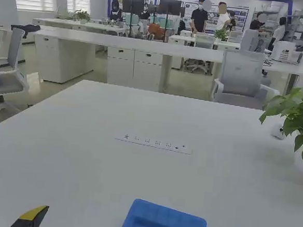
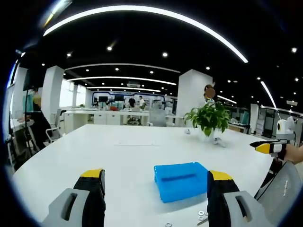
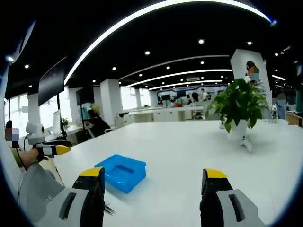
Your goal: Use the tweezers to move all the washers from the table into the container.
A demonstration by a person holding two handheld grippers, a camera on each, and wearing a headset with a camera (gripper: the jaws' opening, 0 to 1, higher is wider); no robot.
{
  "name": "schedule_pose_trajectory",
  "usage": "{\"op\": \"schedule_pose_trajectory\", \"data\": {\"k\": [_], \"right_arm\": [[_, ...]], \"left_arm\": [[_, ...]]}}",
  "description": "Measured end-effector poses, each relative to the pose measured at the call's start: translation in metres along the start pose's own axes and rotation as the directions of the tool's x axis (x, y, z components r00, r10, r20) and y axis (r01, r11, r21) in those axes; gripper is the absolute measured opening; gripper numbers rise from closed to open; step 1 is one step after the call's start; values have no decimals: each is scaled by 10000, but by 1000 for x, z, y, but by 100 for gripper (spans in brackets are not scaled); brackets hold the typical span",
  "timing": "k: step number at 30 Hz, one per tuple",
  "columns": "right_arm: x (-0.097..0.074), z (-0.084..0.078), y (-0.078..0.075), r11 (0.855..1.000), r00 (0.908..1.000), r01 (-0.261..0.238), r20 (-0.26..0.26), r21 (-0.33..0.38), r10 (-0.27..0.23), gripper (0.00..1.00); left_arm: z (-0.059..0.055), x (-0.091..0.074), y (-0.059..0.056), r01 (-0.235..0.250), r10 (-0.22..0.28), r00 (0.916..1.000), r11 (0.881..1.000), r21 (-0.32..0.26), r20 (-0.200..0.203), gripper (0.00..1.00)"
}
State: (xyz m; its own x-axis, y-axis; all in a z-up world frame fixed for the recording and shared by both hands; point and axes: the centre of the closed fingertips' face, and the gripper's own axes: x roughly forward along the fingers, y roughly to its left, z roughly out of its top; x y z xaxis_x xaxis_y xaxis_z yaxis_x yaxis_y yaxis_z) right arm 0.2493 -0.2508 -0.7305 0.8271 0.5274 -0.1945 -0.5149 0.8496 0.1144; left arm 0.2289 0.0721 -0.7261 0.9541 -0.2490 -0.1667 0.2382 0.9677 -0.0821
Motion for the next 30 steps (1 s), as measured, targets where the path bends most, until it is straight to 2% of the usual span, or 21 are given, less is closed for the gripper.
{"op": "schedule_pose_trajectory", "data": {"k": [18,30], "right_arm": [[1,-1,1,9999,9998,115,-147,-49,-116,81],[1,-2,2,9999,9998,78,-205,-64,-79,81]], "left_arm": [[-5,1,-3,129,-125,9995,9998,127,-293,88],[-5,1,-2,77,-74,9996,9999,102,-258,88]]}}
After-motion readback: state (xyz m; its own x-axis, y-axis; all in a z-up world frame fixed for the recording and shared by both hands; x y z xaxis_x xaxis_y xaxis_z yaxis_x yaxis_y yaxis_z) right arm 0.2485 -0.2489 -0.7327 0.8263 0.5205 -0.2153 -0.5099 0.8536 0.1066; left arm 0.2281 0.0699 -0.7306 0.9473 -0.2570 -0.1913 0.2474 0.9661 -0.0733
